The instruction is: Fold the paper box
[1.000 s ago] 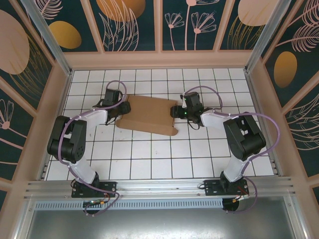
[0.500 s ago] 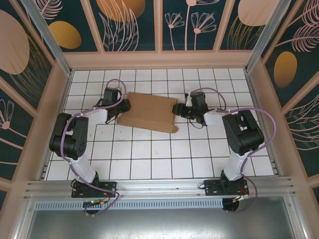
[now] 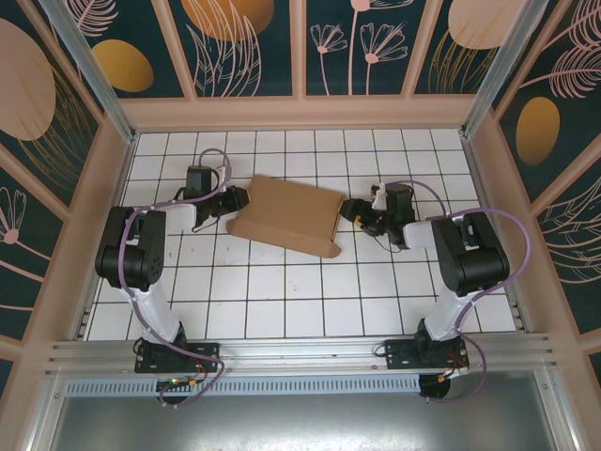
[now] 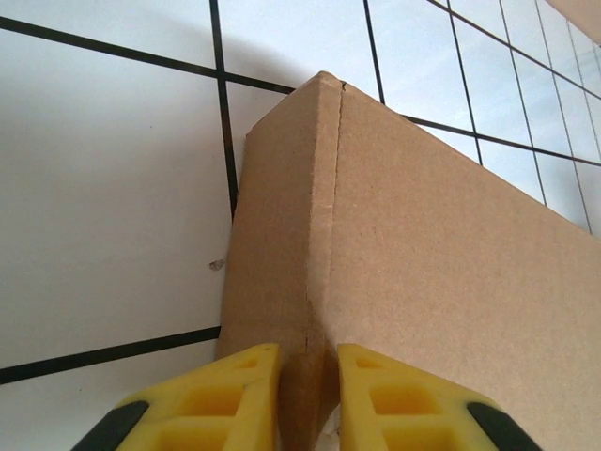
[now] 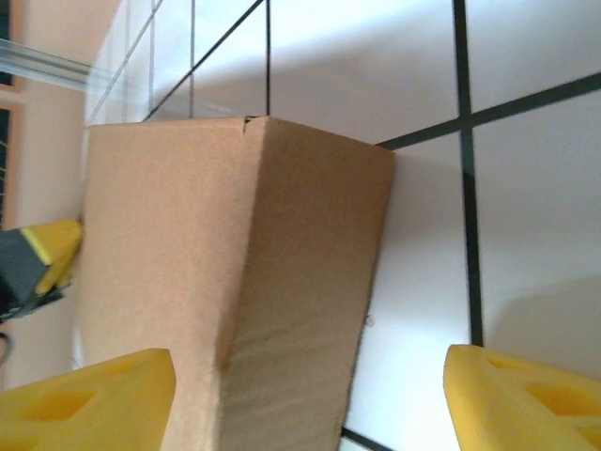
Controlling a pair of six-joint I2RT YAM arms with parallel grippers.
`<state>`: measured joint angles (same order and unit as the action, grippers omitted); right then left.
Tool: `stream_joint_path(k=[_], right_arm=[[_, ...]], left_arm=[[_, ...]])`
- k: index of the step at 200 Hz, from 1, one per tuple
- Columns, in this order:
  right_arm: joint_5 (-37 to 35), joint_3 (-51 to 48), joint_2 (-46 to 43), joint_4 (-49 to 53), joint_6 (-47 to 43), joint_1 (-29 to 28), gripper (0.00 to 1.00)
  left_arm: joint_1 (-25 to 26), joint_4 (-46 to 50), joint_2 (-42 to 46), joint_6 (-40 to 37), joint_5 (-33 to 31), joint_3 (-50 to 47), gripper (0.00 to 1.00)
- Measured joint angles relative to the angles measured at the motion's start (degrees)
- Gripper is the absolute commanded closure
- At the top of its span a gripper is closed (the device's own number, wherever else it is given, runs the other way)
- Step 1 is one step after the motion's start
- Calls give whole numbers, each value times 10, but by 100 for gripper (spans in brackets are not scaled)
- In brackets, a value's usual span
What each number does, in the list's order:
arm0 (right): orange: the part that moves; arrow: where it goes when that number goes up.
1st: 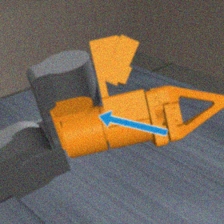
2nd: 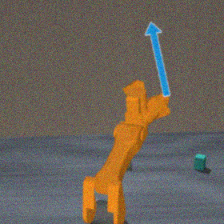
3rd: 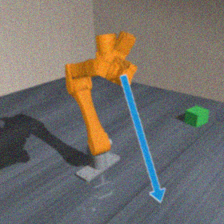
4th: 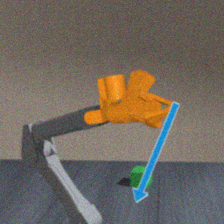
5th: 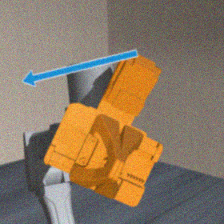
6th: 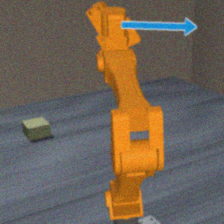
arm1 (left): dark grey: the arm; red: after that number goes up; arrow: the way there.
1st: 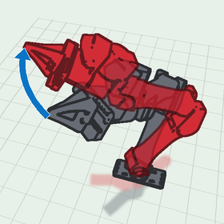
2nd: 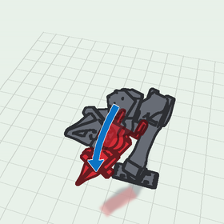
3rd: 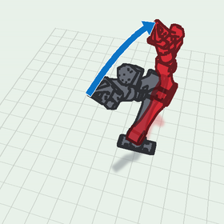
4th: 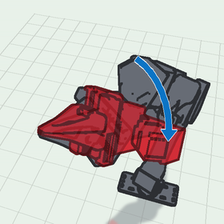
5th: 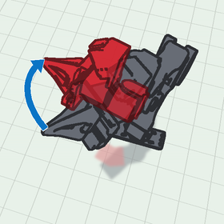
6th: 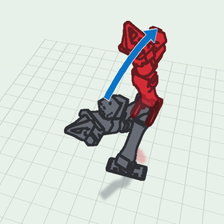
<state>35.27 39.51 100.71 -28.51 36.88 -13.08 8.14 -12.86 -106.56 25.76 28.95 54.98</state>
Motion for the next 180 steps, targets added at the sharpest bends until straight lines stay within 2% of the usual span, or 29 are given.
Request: stream_joint_path(k=[41, 152, 180], right_arm=[[67, -10, 19, -56, 29, 0, 22], [69, 0, 14, -21, 10, -5, 21], [84, 25, 41, -26, 12, -26, 26]], left_arm=[[-9, -4, -27, -6, 42, 23, 97], [-32, -7, -42, -9, 86, 30, 99], [-33, -7, -42, -9, 88, 30, 98]])
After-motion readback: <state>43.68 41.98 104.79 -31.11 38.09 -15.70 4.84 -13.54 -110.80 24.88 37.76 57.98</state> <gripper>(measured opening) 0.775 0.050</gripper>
